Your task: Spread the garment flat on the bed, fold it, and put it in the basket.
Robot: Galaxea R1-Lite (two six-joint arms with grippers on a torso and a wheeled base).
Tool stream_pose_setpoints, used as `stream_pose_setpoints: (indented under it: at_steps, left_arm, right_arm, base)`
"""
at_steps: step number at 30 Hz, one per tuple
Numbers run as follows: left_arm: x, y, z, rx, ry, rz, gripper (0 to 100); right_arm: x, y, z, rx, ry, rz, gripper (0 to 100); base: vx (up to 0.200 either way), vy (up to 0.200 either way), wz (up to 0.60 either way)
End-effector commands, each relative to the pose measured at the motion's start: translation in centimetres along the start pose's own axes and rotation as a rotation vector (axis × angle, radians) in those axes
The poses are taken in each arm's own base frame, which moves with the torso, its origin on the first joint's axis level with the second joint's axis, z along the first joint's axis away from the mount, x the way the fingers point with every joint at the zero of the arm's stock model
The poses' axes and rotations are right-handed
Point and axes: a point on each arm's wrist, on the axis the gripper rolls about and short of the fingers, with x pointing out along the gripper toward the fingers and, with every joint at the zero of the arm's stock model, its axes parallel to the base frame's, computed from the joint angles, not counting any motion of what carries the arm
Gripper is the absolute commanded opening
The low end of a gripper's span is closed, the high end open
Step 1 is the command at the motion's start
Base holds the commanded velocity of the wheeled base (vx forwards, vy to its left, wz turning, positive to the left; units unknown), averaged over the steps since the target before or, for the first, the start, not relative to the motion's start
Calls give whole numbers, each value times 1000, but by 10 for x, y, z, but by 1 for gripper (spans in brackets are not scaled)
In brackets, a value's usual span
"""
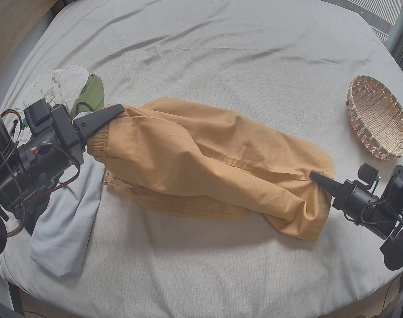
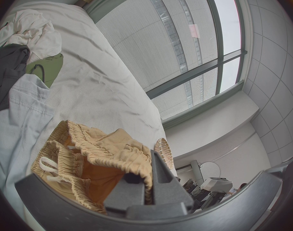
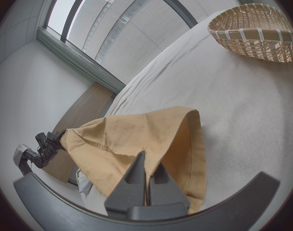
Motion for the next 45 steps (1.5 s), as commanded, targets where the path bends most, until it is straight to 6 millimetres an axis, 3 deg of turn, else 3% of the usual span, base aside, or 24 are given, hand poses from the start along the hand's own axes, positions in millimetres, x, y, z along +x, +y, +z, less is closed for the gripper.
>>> stream_pose_setpoints:
  at_steps: [1,10,20,21,34,37,38,45]
  left_arm:
    - [0,0,0,0,-1,0,0]
    - [0,0,0,-13,0,-1,0]
    - [0,-1,0,-12,-1,-4,0]
    - [0,-1,0,-12,-2,-3,0]
    - [1,-2,3,-7,-11,-10,0]
    - [1,-10,9,7,-35,-41,0]
    - [-1,-23,19,22,-76,-96,0]
    - [-13,-63,44,85,-124,-282,0]
  right_arm:
    - [-1,-1,-2,6,19,11,100]
    - [11,0,-15,21,79,40,100]
    - [26,-3,-16,17,77,51,100]
    - [27,-3,-16,17,77,51,0]
    - [19,4,-8,-3,45,67,0]
    - [7,16,0,-23,15,98,0]
    - [-2,28,9,-44,-23,139,0]
    - [-28,52,35,-94,-137,201,0]
  base:
    - [0,0,0]
    - [0,0,0]
    - [0,0,0]
    - [0,0,0]
    - [0,0,0]
    - [0,0,0]
    - [0,0,0]
    - [0,0,0]
